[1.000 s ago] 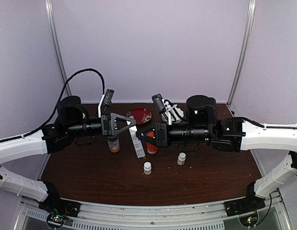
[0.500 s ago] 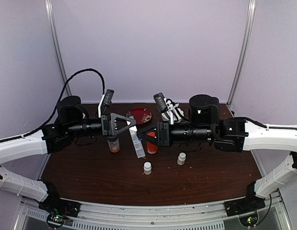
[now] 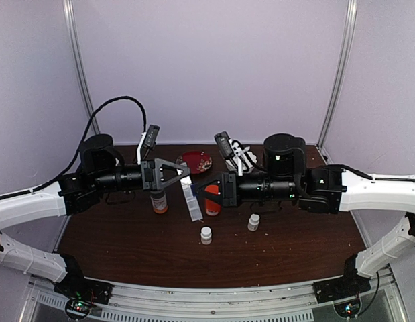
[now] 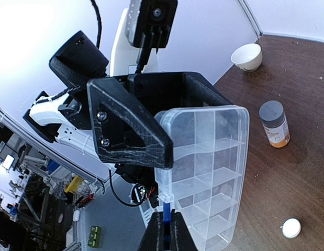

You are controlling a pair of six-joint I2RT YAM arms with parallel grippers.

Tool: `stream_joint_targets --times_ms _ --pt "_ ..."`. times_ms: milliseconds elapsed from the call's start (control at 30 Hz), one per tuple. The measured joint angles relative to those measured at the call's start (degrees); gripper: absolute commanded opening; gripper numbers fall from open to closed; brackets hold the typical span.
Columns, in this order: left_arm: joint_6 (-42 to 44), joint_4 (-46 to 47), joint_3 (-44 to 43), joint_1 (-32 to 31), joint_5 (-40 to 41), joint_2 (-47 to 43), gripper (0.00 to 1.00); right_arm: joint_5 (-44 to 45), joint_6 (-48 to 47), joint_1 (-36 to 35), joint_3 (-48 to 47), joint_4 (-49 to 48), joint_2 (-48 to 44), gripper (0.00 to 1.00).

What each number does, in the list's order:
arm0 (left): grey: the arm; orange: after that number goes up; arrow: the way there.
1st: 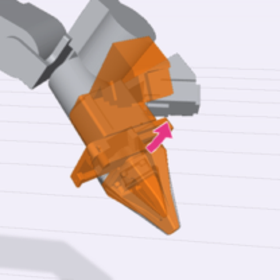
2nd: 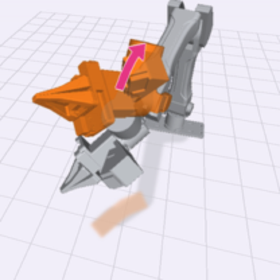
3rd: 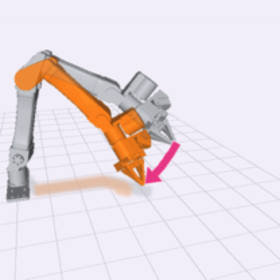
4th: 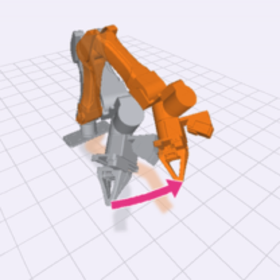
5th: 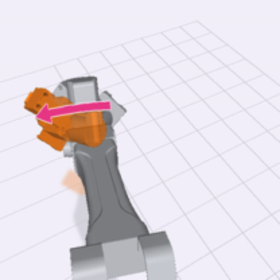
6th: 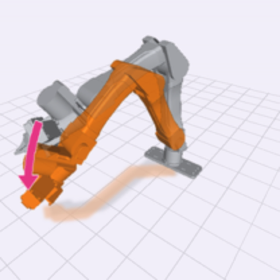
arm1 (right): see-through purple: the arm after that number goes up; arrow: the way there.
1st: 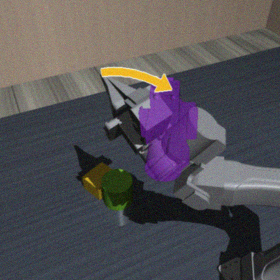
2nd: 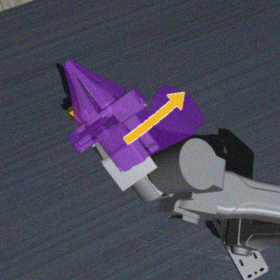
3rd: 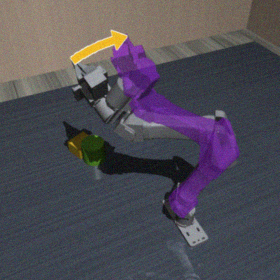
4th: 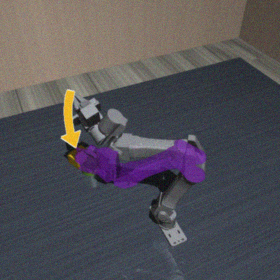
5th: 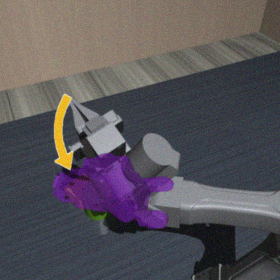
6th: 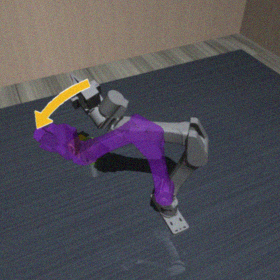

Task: Sort the pills into containers
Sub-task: Open the lid of the pill container, then adjust the lid of the pill container on the pill container.

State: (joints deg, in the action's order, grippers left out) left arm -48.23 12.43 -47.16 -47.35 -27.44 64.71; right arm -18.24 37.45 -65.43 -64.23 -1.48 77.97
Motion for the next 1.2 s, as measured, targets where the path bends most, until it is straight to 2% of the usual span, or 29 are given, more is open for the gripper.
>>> stream_joint_targets --times_ms 67,133,533,600,833,1200 --pt "-0.2 0.0 0.0 0.0 0.1 0.0 0.83 0.0 0.0 0.0 0.0 0.0 0.0 0.0" --pt "-0.2 -0.1 0.0 0.0 0.2 0.0 0.96 0.0 0.0 0.0 0.0 0.0 0.0 0.0" --pt "1.8 -4.0 0.0 0.0 5.2 -0.6 0.98 1.8 0.4 1.7 3.9 4.7 -5.4 0.0" --pt "2.3 -5.6 0.0 0.0 5.9 -0.6 0.95 2.7 0.6 2.2 5.4 6.1 -6.9 0.0" --pt "3.3 -8.3 -0.1 -0.7 7.3 2.7 0.77 5.3 3.9 4.6 12.6 9.1 -12.7 0.0" --pt "6.2 -20.2 -8.6 -9.4 13.5 15.1 0.59 4.7 13.7 7.7 26.9 7.0 -14.1 0.0"
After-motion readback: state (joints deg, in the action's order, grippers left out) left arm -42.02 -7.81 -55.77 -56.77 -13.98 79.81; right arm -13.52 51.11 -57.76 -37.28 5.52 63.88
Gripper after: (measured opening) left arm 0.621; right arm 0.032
